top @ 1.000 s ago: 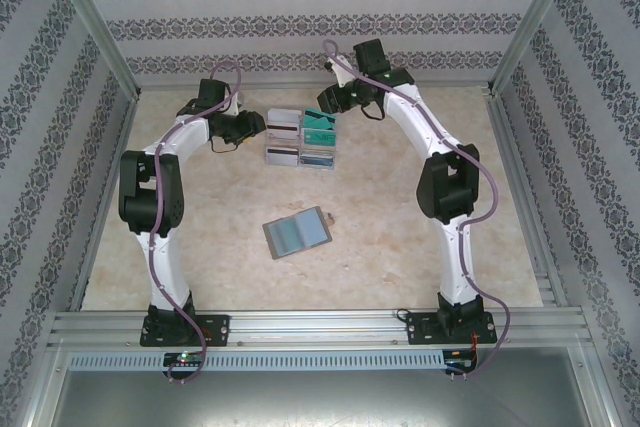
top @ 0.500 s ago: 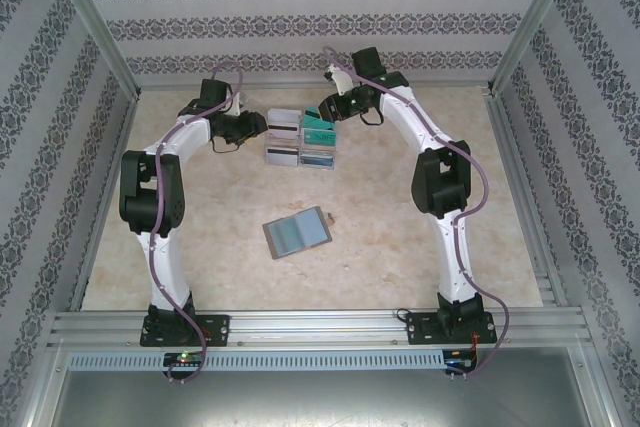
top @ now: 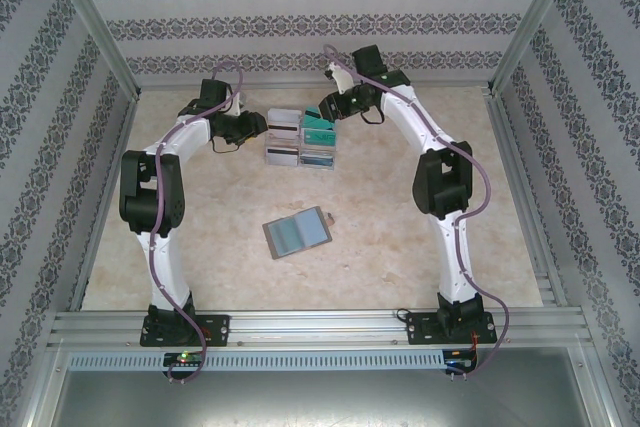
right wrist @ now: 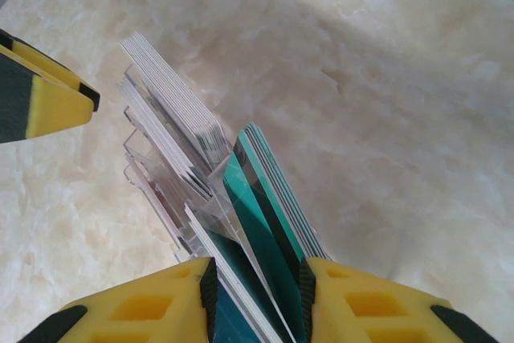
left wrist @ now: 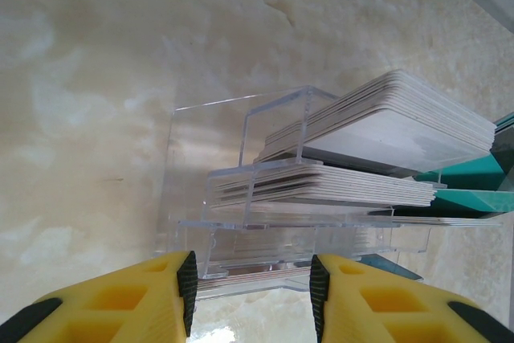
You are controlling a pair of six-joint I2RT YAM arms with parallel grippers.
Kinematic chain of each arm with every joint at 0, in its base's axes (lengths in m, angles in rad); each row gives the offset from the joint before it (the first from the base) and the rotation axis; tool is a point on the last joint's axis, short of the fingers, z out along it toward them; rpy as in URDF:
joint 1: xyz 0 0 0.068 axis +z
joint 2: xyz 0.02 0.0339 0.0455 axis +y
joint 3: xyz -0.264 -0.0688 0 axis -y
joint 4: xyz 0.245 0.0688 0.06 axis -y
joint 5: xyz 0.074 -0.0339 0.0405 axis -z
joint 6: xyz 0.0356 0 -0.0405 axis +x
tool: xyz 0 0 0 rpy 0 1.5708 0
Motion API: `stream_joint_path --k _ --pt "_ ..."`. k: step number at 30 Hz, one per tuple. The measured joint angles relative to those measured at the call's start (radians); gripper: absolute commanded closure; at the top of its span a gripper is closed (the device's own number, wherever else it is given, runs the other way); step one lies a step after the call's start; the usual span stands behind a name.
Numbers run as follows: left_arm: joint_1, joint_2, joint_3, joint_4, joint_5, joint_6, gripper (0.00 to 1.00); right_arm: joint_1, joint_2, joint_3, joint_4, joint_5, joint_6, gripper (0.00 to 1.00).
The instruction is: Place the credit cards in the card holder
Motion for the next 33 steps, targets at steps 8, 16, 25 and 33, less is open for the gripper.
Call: stream_joint_path --k 8,16,25,33 --pt "-0.006 0.000 0.000 0.000 0.001 0.000 0.56 0.005 -0.024 -0.019 0.000 0.000 0.000 0.67" --pt "-0.007 0.000 0.000 0.000 0.003 0.000 0.56 0.006 -0.021 -0.020 0.000 0.000 0.000 0.68" --pt "-0.007 0.000 0.000 0.000 0.004 0.000 0.56 0.006 0.010 -0.020 -0.008 0.000 0.000 0.70" --pt "-0.009 0.000 0.000 0.000 0.004 0.000 0.56 0.014 0.025 -0.018 -0.014 0.000 0.000 0.74"
